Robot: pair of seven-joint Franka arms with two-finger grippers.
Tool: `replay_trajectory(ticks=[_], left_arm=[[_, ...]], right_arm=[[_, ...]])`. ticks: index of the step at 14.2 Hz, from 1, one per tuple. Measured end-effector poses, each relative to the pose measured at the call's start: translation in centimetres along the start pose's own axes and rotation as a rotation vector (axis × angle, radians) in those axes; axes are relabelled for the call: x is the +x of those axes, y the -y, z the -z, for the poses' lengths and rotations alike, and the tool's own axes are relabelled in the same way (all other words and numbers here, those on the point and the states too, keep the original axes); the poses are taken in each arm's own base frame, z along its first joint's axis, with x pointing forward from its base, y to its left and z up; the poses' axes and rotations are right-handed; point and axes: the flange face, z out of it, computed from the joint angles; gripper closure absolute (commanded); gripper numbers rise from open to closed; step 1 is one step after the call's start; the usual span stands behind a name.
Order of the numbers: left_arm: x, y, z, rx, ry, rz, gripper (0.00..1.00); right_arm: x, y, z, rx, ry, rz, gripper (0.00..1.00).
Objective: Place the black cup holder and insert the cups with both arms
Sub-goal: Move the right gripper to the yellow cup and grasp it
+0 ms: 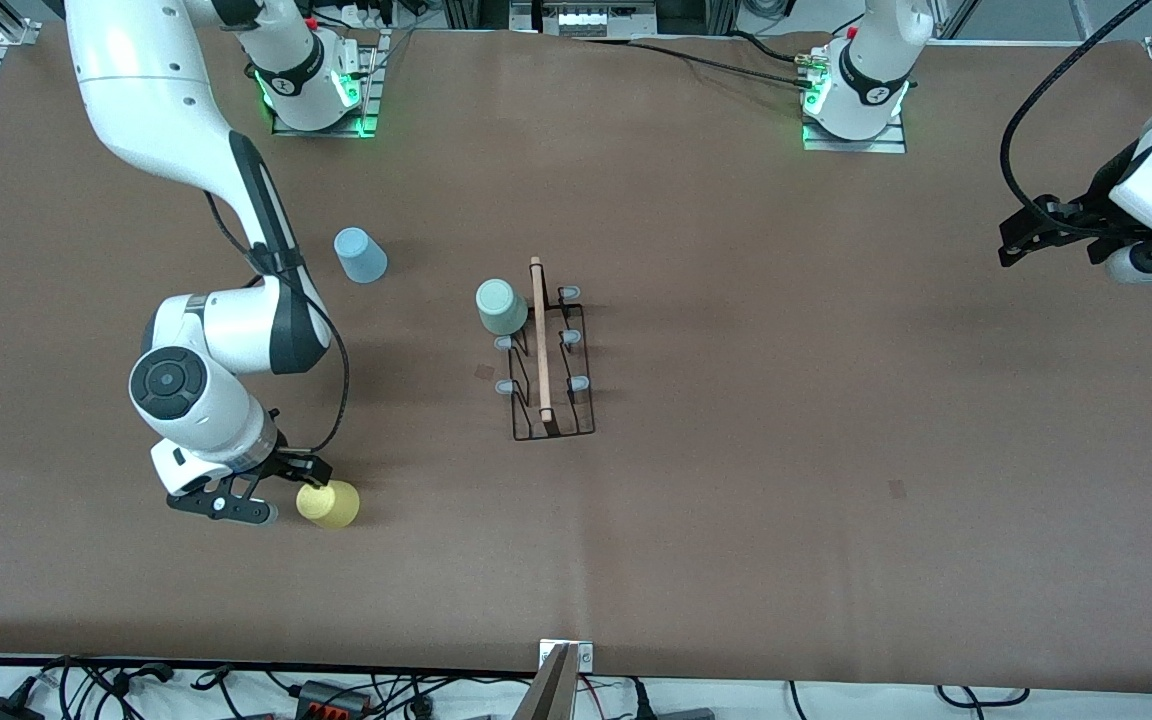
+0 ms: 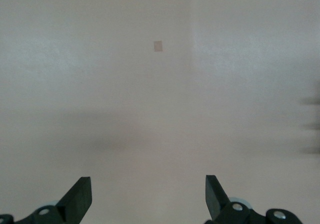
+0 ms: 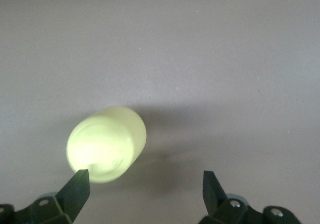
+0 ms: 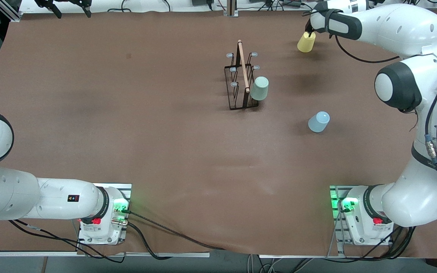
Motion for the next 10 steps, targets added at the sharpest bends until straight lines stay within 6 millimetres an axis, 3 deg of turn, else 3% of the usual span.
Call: replay_trajectory(ticks=[3,10], left_arm=[[0.0,0.0,0.0,0.0,0.0,-0.001,0.0],[0.0,-0.1,0.0,0.0,-0.001,-0.003,0.0]], right_arm=[[0.1,0.9,-1.5,0.038,-0.022,-0.01,0.0],[2.4,2.4,1.4,0.075,-0.099,-0.001,0.0]])
